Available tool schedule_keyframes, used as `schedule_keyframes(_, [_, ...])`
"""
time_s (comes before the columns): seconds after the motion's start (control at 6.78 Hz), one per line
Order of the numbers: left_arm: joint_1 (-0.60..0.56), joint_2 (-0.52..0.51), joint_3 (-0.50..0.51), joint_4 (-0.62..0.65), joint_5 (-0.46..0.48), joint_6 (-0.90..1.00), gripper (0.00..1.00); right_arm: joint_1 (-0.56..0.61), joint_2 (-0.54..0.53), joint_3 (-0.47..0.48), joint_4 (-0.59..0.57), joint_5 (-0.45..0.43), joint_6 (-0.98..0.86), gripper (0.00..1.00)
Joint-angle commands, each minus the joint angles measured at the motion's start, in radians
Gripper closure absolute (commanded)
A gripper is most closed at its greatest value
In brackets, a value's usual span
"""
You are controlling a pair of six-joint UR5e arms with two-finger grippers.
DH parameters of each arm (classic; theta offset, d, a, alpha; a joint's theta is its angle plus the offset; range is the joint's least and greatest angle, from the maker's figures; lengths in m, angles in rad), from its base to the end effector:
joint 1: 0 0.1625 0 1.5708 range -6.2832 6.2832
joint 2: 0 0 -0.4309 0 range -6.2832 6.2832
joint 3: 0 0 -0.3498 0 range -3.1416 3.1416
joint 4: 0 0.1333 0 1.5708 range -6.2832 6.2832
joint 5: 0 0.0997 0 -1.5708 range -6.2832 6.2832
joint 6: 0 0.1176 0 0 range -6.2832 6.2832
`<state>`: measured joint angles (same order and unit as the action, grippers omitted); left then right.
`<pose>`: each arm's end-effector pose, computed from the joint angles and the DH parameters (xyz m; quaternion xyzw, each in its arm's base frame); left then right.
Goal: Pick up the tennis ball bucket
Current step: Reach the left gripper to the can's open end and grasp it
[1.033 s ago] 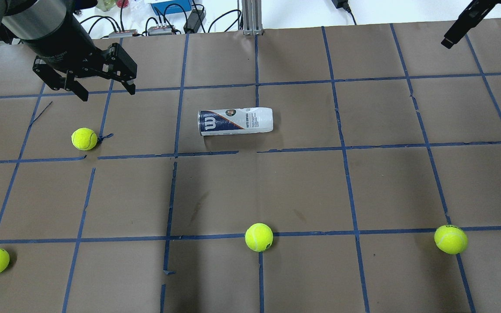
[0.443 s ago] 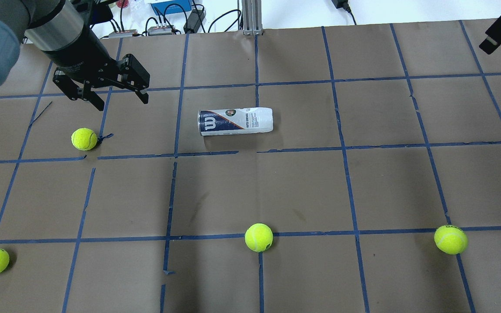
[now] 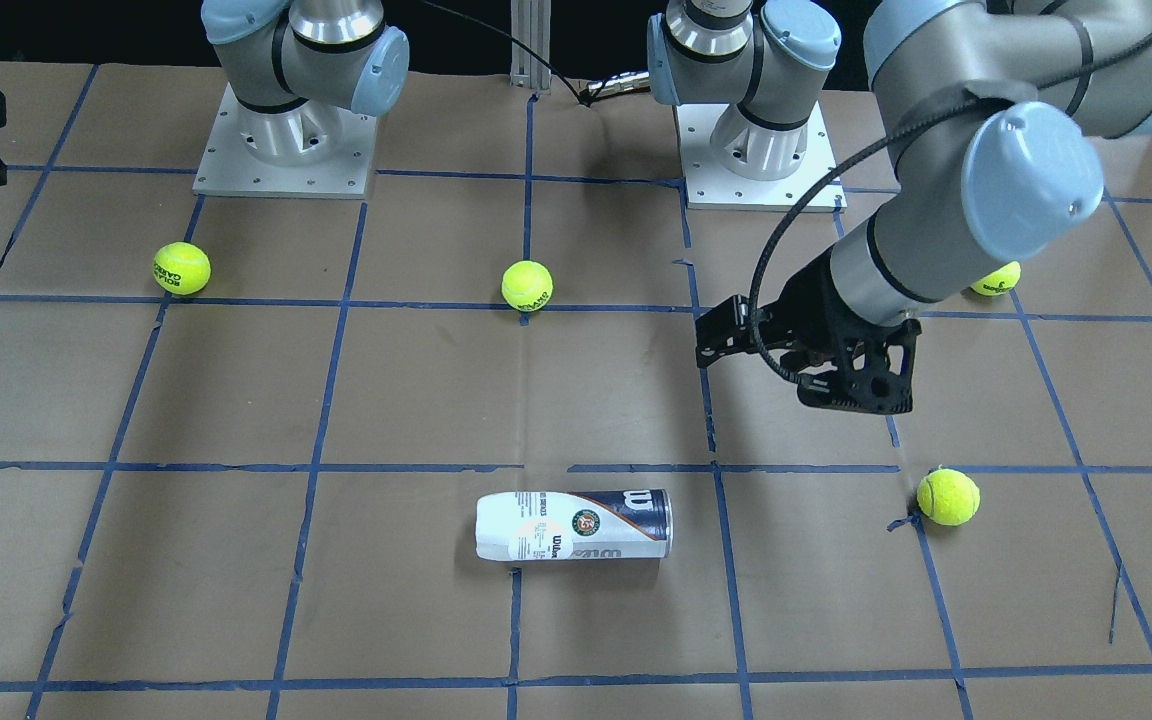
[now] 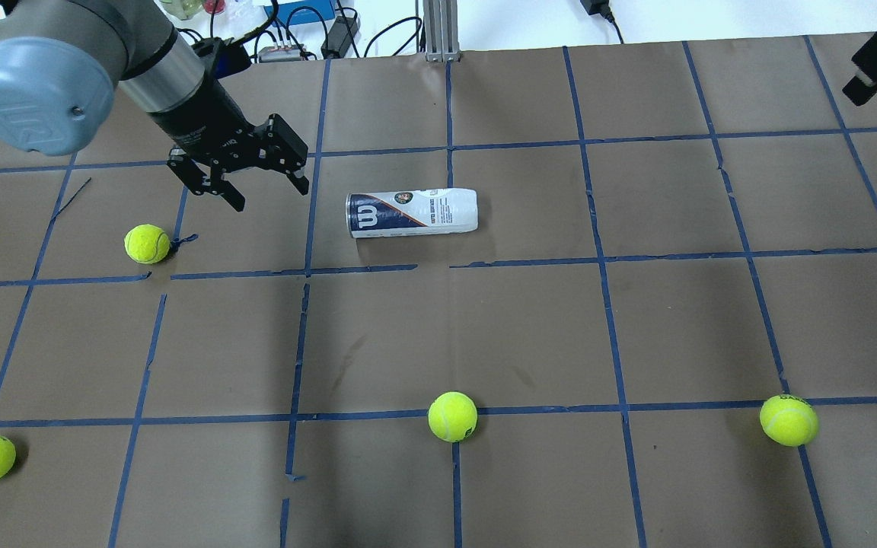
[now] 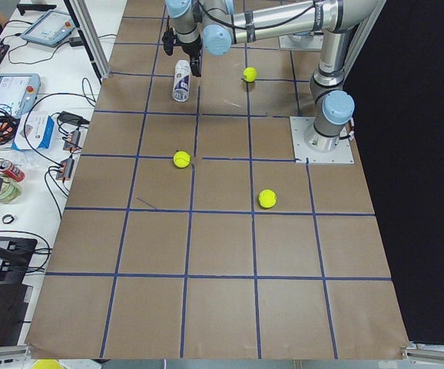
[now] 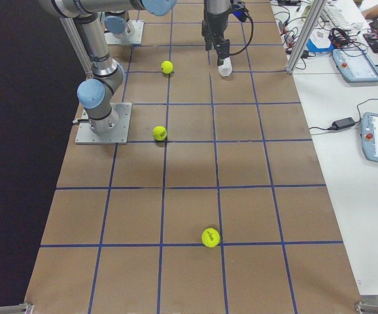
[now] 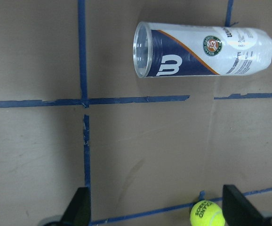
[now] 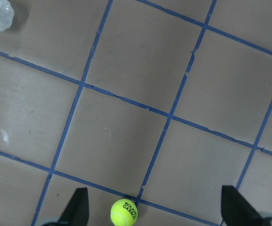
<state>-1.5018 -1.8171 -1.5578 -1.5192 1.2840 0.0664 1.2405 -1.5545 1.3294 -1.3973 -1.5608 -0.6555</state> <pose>-0.1301 -0.5333 0.3706 0.0142 -0.9856 -0.0800 0.1481 -0.0199 -0.4727 0.5591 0.1620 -0.9864 0.0251 0.0078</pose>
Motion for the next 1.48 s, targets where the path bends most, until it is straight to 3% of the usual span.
schedule_keyframes(0.0, [0.002,-0.191,0.022,0.115,-0.124,0.009,0.0,0.002,0.001,-0.016,0.094,0.03,0.146,0.0])
schedule_keyframes(0.15, [0.002,-0.255,0.027,0.216,-0.203,0.01,0.0,0.001,-0.001,0.0,0.057,0.054,0.205,0.0])
schedule_keyframes(0.44, [0.008,-0.307,0.033,0.24,-0.219,0.027,0.0,-0.004,-0.004,-0.001,0.063,0.033,0.221,0.0])
schedule_keyframes(0.59, [0.008,-0.311,0.03,0.249,-0.219,0.03,0.01,-0.007,-0.006,0.002,0.105,0.024,0.358,0.0])
schedule_keyframes(0.74, [0.008,-0.315,0.006,0.249,-0.298,0.012,0.01,-0.001,0.0,0.007,0.098,0.033,0.461,0.0])
schedule_keyframes(0.89, [0.008,-0.311,0.007,0.248,-0.355,0.007,0.01,0.017,-0.015,0.011,0.086,0.036,0.429,0.0])
schedule_keyframes(1.33, [0.006,-0.34,-0.021,0.252,-0.361,0.026,0.01,0.239,0.036,0.057,0.018,0.031,0.41,0.0])
